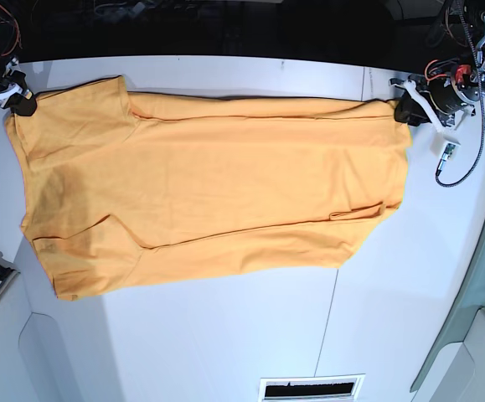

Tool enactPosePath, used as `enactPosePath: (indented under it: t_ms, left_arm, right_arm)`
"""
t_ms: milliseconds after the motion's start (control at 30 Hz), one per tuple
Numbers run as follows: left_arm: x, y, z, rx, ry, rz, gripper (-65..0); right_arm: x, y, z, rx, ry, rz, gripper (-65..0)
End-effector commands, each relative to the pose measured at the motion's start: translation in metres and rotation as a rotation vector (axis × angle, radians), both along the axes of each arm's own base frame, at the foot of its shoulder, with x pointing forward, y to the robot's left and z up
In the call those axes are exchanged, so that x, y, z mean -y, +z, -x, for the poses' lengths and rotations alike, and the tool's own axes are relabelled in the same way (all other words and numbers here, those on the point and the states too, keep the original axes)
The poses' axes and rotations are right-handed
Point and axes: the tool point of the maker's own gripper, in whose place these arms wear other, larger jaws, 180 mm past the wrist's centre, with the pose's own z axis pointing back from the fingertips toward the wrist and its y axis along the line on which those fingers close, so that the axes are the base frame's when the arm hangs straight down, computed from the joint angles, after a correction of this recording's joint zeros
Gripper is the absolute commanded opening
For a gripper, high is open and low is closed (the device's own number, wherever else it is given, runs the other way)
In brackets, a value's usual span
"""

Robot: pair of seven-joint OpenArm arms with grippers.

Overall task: Layout the t-shirt on the table in an organized manner, then fold the t-shirt properly
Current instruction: 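Release the shirt and reposition both grippers along its edge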

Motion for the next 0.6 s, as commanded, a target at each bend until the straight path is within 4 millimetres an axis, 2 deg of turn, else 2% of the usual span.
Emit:
enactPosePath:
  t_ms: [0,67,100,267,400,567]
  left_arm:
    - [-0.005,0.008,-0.006,0.021,-0.012,-0.015,-42.0]
    - [-0.005,0.01,-0.007,0.028,-0.012,-0.016,-41.7]
    - [-0.005,0.012,-0.009,0.036,-0.013,-0.018,-41.7]
    - [-0.008,0.038,-0.025,0.119,-0.018,-0.038,-41.7]
    - [-0.014,0.063,-0.038,0.195,-0.011,-0.062,-41.7]
    - [-0.011,0.079,-0.046,0.243,-0.024,-0.072,-41.7]
  right_arm:
    - [0.011,0.013,-0.009,0.045,-0.001,0.026,-52.6]
    - [0.012,0.013,-0.009,0.043,-0.005,0.026,-43.8]
    - [0.012,0.014,-0.009,0.044,-0.007,0.027,-42.0]
    - [0.026,0.025,-0.011,0.078,-0.047,0.044,-41.8]
    - [0.044,0.05,-0.019,0.158,-0.097,0.068,-41.9]
    - [0.058,0.085,-0.034,0.256,-0.117,0.125,-41.9]
